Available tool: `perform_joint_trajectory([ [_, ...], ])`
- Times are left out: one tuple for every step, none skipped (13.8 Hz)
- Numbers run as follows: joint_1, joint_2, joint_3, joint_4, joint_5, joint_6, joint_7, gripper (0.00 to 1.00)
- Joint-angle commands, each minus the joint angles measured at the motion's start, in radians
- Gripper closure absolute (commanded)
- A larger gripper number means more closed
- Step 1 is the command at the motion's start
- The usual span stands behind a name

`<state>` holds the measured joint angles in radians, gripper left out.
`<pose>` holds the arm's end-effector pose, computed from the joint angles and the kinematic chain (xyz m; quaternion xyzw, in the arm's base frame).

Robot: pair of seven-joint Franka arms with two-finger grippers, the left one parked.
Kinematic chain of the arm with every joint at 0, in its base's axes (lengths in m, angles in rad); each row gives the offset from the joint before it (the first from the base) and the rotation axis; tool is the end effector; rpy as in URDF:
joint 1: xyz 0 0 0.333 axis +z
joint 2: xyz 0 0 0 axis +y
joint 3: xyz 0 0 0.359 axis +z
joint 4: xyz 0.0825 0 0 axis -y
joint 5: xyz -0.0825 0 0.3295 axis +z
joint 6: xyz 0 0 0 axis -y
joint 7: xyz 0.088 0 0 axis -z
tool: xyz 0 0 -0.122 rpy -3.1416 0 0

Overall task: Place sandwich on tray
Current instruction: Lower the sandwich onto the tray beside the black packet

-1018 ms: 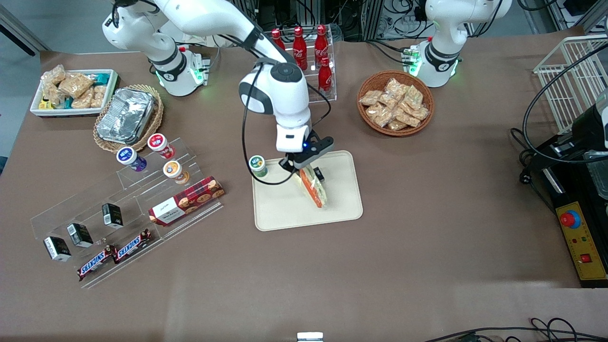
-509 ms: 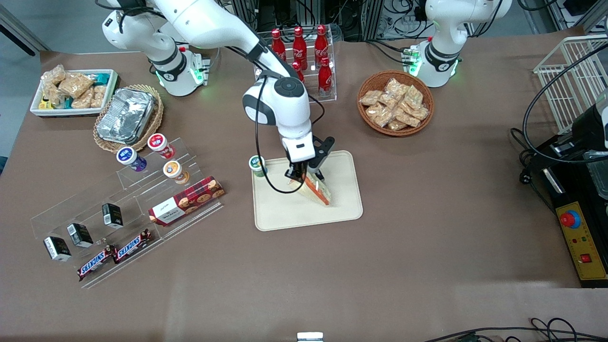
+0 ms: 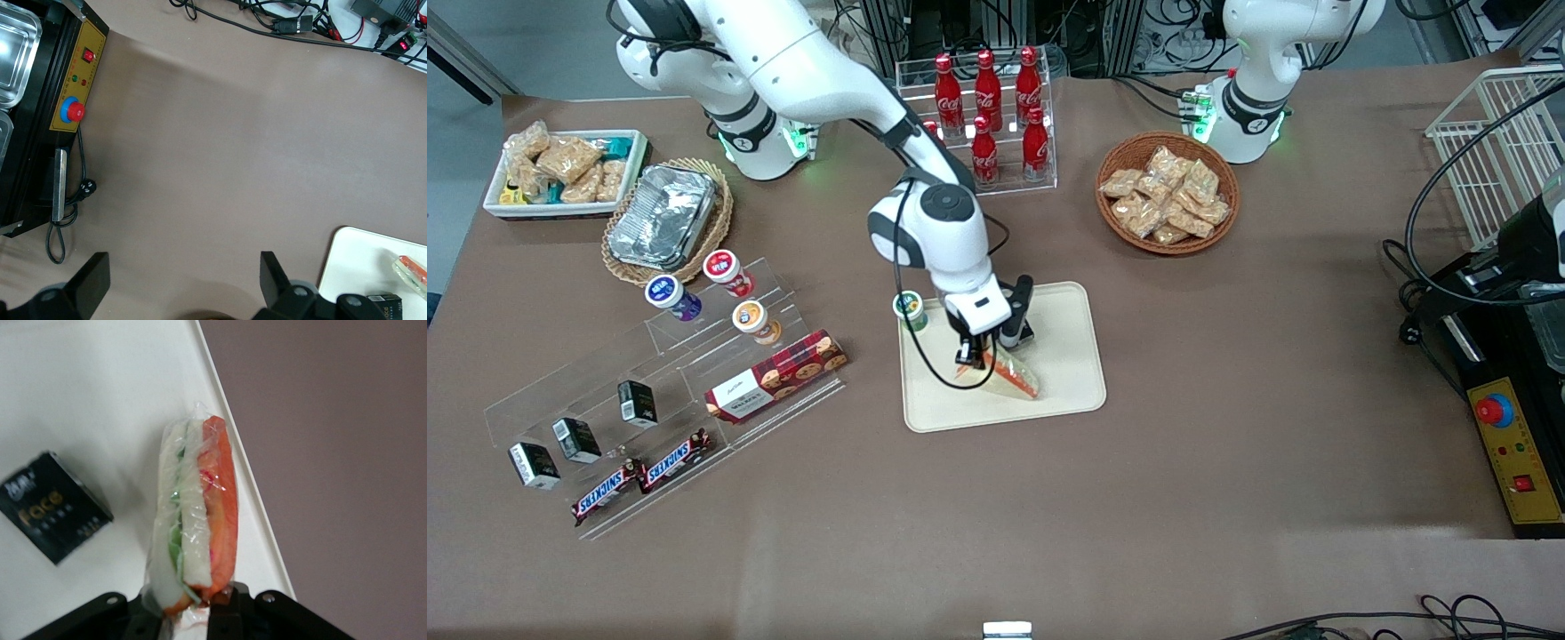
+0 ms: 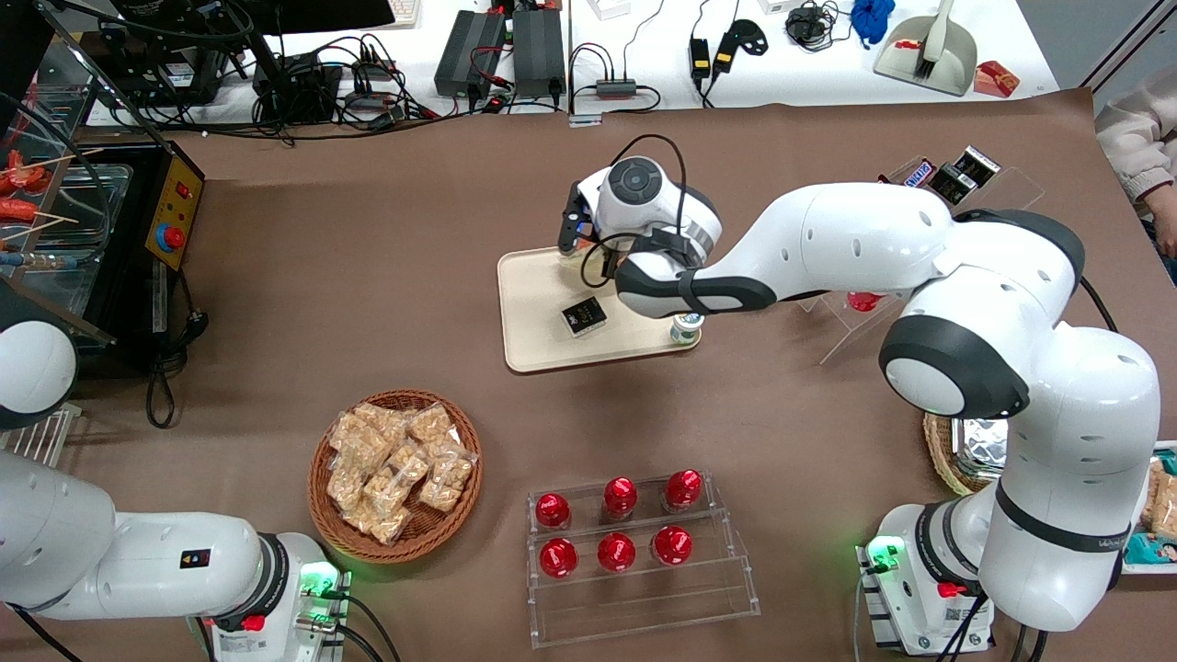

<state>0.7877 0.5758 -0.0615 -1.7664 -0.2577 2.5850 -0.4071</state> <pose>0.4972 0.4535 0.3216 0.7714 0.6175 0.1331 0.0763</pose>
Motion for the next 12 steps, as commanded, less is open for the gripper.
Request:
perform_joint_trajectory([
  [-0.021, 0.024, 0.011, 0.028, 0.044, 0.017, -0.136, 1.00],
  [-0.033, 0.027, 0.012, 0.028, 0.051, 0.027, -0.192, 1.00],
  [-0.039, 0.036, 0.014, 0.028, 0.058, 0.047, -0.226, 1.00],
  [-0.039, 0.044, 0.014, 0.028, 0.066, 0.066, -0.245, 1.00],
  [-0.039, 0.052, 0.012, 0.028, 0.066, 0.075, -0.266, 1.00],
  [-0.039, 0.058, 0.012, 0.028, 0.066, 0.089, -0.312, 1.00],
  [-0.041, 0.064, 0.014, 0.028, 0.072, 0.115, -0.353, 1.00],
  [-0.047, 0.071, 0.014, 0.027, 0.086, 0.133, -0.367, 1.00],
  [-0.048, 0.073, 0.014, 0.027, 0.092, 0.138, -0.368, 1.00],
  [-0.048, 0.073, 0.014, 0.027, 0.092, 0.138, -0.371, 1.00],
  [-0.050, 0.073, 0.014, 0.027, 0.092, 0.139, -0.375, 1.00],
  [-0.056, 0.073, 0.020, 0.027, 0.092, 0.139, -0.380, 1.00],
])
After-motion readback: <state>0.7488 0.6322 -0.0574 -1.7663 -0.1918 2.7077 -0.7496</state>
